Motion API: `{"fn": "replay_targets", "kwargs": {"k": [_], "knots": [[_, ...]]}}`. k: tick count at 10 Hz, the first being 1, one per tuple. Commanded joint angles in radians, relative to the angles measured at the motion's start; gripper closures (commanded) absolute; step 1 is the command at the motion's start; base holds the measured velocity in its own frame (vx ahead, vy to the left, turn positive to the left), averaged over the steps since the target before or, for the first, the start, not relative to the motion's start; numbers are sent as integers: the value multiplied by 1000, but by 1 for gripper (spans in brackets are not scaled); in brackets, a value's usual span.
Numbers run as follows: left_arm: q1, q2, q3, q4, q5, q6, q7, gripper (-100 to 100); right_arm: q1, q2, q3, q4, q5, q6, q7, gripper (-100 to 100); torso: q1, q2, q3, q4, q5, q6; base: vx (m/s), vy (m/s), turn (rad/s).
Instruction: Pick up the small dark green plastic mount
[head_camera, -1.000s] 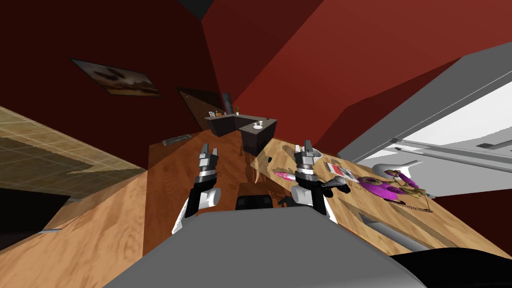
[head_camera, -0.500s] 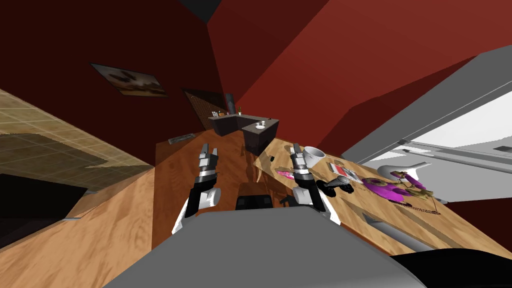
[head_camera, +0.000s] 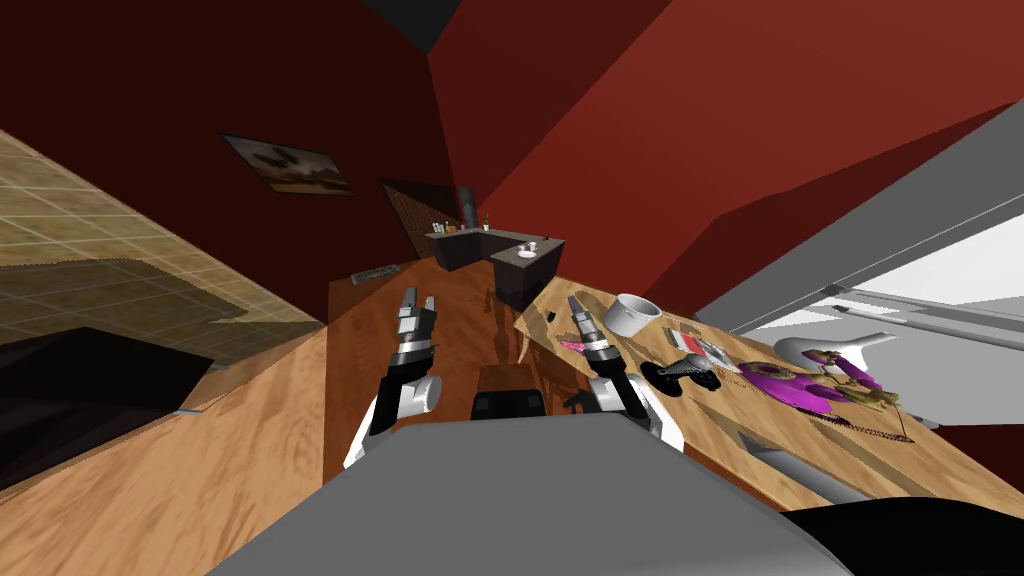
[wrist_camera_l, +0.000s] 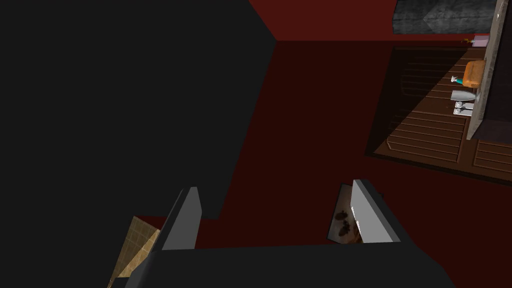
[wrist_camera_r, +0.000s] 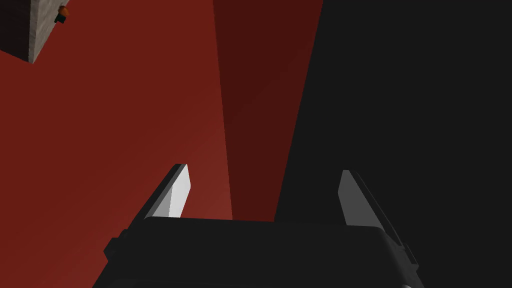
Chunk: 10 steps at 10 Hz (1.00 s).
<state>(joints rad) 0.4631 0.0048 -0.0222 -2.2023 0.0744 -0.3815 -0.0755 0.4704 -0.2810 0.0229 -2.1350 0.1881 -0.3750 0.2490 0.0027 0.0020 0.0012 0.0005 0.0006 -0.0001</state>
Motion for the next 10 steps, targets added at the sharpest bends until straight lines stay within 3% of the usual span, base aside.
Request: {"fn": "replay_targets", "kwargs": {"k": [1, 3, 5, 10], "knots": [[0, 0, 0, 0, 0, 0, 0, 0, -16, -46, 6, 45, 50, 21, 32, -100, 0, 0, 0, 0, 0, 0, -27, 64, 123], [0, 0, 0, 0, 0, 0, 0, 0, -21, -75, 12, 72, 99, 32, 54, -100, 2, 0, 0, 0, 0, 0, -28, 60, 83], [0, 0, 0, 0, 0, 0, 0, 0, -33, -133, 26, 127, 168, 54, 99, -100, 0, 0, 0, 0, 0, 0, -23, 50, 116], [0, 0, 0, 0, 0, 0, 0, 0, -46, -192, 43, 191, 279, 73, 146, -100, -1, -2, -1, 0, 0, 0, -5, 39, 58]]}}
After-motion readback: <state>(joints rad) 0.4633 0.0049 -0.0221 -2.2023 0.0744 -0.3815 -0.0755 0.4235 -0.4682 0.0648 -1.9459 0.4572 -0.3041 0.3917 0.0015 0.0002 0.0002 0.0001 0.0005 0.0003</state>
